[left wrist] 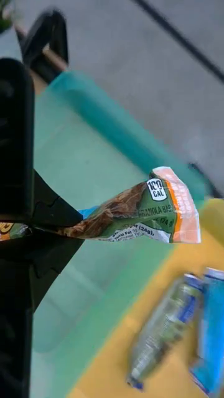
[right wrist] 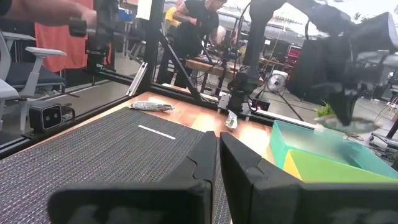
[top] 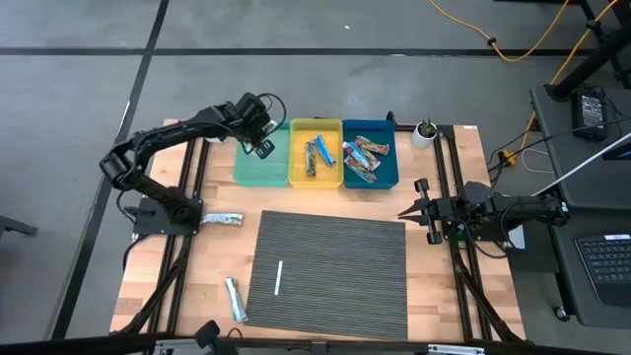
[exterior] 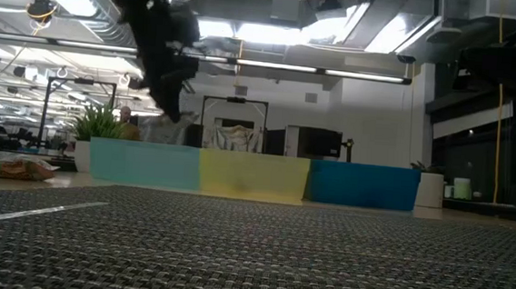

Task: Pick and place Granola Bars by type
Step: Put the yellow granola bar into the green bin

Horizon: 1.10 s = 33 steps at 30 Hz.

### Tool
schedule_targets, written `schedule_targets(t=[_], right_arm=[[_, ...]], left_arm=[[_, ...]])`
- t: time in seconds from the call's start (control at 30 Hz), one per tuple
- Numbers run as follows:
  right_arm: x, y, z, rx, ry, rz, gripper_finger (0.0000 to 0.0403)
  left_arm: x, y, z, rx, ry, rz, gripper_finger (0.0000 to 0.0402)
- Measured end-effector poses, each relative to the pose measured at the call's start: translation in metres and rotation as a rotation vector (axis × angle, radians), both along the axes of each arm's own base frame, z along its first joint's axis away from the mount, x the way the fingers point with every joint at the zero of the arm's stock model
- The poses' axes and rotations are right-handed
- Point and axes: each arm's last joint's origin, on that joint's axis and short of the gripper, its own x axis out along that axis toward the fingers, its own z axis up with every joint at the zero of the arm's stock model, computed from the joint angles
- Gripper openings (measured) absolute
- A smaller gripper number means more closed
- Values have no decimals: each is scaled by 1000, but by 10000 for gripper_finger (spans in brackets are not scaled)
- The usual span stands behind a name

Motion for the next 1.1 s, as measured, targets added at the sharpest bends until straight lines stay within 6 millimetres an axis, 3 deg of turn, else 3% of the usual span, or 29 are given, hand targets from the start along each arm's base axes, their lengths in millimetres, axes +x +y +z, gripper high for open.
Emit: schedule_targets(t=[0.23, 0.47, 0.8, 1.1], right_arm=[[0, 0, 0, 0, 0, 0, 26], [0, 0, 0, 0, 0, 0, 26], [0, 0, 0, 0, 0, -1, 26], [0, 0, 0, 0, 0, 0, 26]], left_arm=[[6, 14, -40, -82, 87, -2, 8], [16, 22, -67, -132, 114, -41, 8], [19, 25, -78, -155, 140, -46, 15], [19, 25, -78, -142, 152, -39, 62]])
